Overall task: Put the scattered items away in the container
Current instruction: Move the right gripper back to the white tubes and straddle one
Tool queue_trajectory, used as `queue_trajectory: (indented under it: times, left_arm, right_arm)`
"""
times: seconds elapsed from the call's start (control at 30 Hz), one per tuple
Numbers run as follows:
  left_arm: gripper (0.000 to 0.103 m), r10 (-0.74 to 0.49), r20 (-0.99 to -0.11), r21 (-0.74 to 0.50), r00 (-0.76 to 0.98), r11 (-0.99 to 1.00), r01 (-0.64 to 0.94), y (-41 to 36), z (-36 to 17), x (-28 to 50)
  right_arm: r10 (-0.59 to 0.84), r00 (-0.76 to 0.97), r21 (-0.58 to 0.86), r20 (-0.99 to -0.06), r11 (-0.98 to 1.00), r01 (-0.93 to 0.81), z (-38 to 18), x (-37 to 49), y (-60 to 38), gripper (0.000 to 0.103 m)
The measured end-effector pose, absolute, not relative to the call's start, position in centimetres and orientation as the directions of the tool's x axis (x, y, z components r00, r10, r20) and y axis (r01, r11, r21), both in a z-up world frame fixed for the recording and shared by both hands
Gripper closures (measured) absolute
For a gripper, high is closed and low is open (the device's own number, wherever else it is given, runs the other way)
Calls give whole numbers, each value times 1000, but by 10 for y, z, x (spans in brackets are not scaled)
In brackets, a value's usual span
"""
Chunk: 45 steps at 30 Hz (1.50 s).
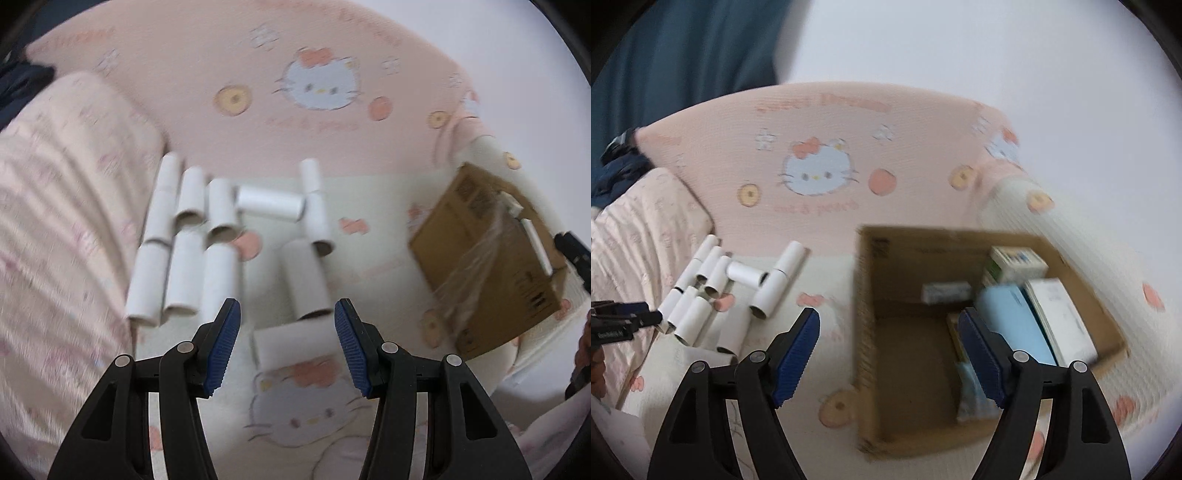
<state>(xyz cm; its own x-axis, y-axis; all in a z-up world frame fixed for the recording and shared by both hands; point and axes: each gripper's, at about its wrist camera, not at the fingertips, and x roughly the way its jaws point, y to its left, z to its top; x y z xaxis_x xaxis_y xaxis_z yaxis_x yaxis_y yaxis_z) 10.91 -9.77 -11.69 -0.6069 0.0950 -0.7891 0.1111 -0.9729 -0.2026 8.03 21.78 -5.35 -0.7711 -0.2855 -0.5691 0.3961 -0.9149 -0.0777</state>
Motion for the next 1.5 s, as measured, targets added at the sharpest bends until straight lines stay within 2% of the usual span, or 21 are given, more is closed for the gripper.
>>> queue_trajectory:
  times: [0.17,0.47,0.63,0.8,1.07,1.17,1.23,1.3,1.37,1.5]
  left_arm:
    - [46,177,-800,-305,-573,-943,136,-118,-135,108]
    - [46,198,-830,-317,-521,-937,149,-121,-167,99]
    - [46,244,-834,-372,-494,-911,177,-127,-187,95]
    - [59,200,-846,-342,-494,-915,216,-130,-196,92]
    - [62,225,-853,-369,-470,-898,240,-133,-203,92]
    - [68,249,-851,-391,-462,-889,240,-129,-207,92]
    - [72,254,-852,-391,-458,-890,234,-125,-209,92]
    - [76,248,-858,-380,-450,-896,229,-120,-210,92]
    - [76,231,-861,-361,-453,-905,224,-116,-210,94]
    - [76,216,-866,-340,-451,-916,214,-112,-210,94]
  right_arm:
    - [-383,-704,-33,-598,-866,499,-60,71,183,26]
    - [-469,-529,40,-707,-773,633,-113,66,113,26]
    - [-493,-414,104,-765,-730,676,-151,68,88,26]
    - [-489,-348,142,-800,-719,681,-181,68,72,26]
    - [-528,-232,273,-817,-708,651,-212,70,62,26]
    - [-572,-192,346,-797,-694,631,-216,69,61,26]
    - [-604,-177,381,-777,-675,632,-216,69,60,32]
    - [-617,-164,398,-769,-664,634,-216,70,58,57]
    - [-619,-156,400,-770,-659,637,-217,69,56,71]
    - [-650,-119,450,-750,-634,628,-220,66,55,73]
